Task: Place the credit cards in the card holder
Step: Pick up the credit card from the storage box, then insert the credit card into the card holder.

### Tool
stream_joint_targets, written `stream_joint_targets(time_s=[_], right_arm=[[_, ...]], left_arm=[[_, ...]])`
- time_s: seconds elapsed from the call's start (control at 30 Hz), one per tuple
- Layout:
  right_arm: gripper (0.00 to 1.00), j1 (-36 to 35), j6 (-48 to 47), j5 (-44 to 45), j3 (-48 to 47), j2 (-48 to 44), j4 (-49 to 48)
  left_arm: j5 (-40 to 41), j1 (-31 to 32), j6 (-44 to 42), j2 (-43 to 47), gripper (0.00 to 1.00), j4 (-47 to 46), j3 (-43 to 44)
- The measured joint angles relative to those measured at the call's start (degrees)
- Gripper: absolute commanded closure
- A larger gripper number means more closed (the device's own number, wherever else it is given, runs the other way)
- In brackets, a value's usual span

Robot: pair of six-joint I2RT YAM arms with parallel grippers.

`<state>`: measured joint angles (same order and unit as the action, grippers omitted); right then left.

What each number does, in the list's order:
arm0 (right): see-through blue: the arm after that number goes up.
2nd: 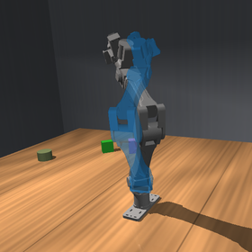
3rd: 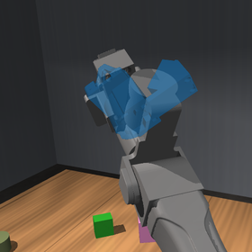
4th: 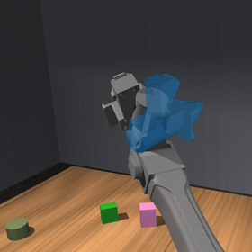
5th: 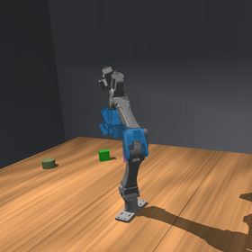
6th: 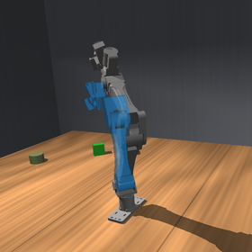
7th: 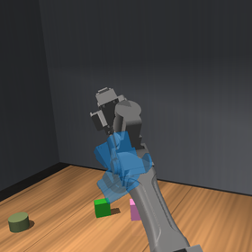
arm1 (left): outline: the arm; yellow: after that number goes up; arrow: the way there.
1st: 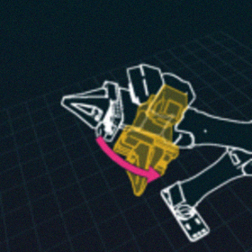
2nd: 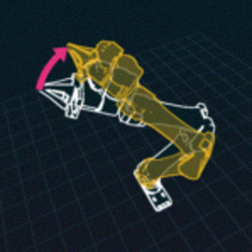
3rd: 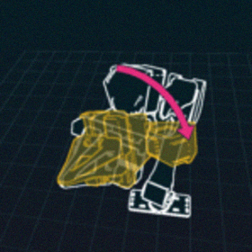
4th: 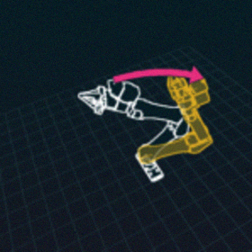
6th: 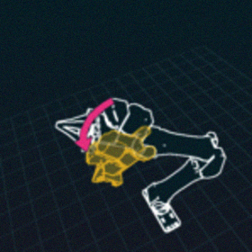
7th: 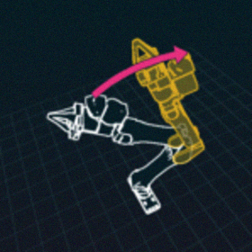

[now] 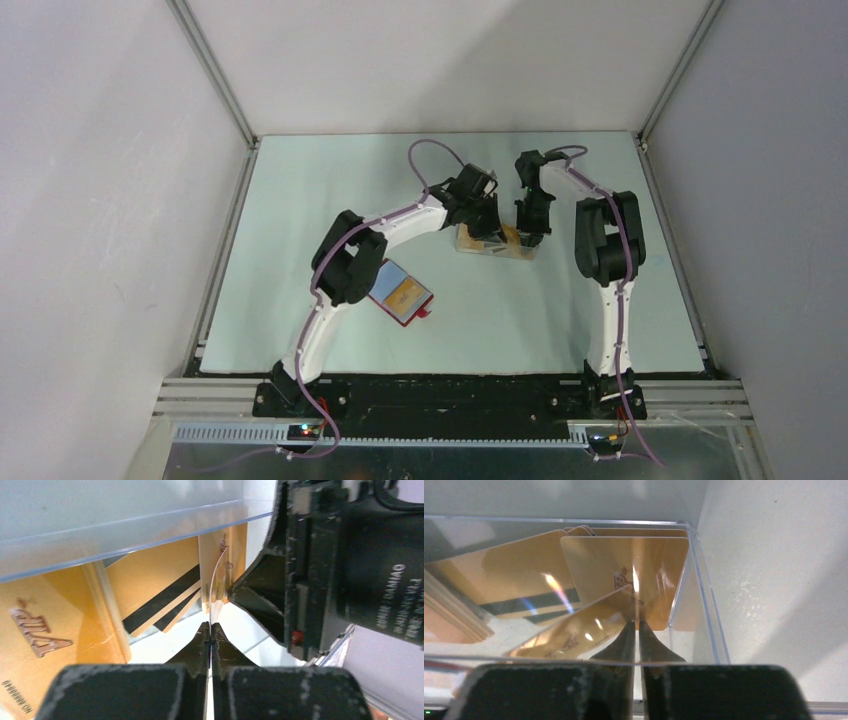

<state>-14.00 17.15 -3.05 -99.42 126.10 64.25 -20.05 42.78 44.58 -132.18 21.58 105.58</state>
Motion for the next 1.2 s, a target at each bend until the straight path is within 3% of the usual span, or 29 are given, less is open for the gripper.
stream_joint_targets(time_s=[0.07, 0.23, 0.4, 0.53, 0.8, 0.97, 1.2], right_arm=[[0.71, 0.00, -0.09, -0.02, 0.22, -0.61, -0.50], [0.47, 0.00, -0.02, -0.35, 0.31, -6.12, -0.44], [0.19, 0.00, -0.20, -0.79, 0.00, -15.91, 0.50], [0.03, 0.24, -1.36, -3.91, -1.14, -22.82, 0.92], [0.01, 0.81, -6.84, -21.77, -1.33, -31.34, 0.44], [0.07, 0.00, -9.84, -37.38, 4.57, -33.97, -1.68], [0.20, -11.15, -13.49, -52.63, 12.90, -33.66, -3.30]], left_arm=[[1.33, -0.11, -0.02, 0.81, 1.00, -0.37, -1.31], [5.99, -0.39, -1.14, 7.72, 1.00, 0.22, -7.17], [8.76, -1.33, -3.39, 18.56, 1.00, 1.03, -11.45], [7.28, -3.67, -4.90, 27.85, 1.00, 0.02, -14.47], [-3.87, -11.96, -8.98, 47.78, 1.00, -0.72, -34.62], [-13.40, -11.74, -10.62, 59.52, 1.00, 2.95, -49.94], [-22.88, -9.79, -10.64, 75.21, 1.00, 5.53, -59.98]])
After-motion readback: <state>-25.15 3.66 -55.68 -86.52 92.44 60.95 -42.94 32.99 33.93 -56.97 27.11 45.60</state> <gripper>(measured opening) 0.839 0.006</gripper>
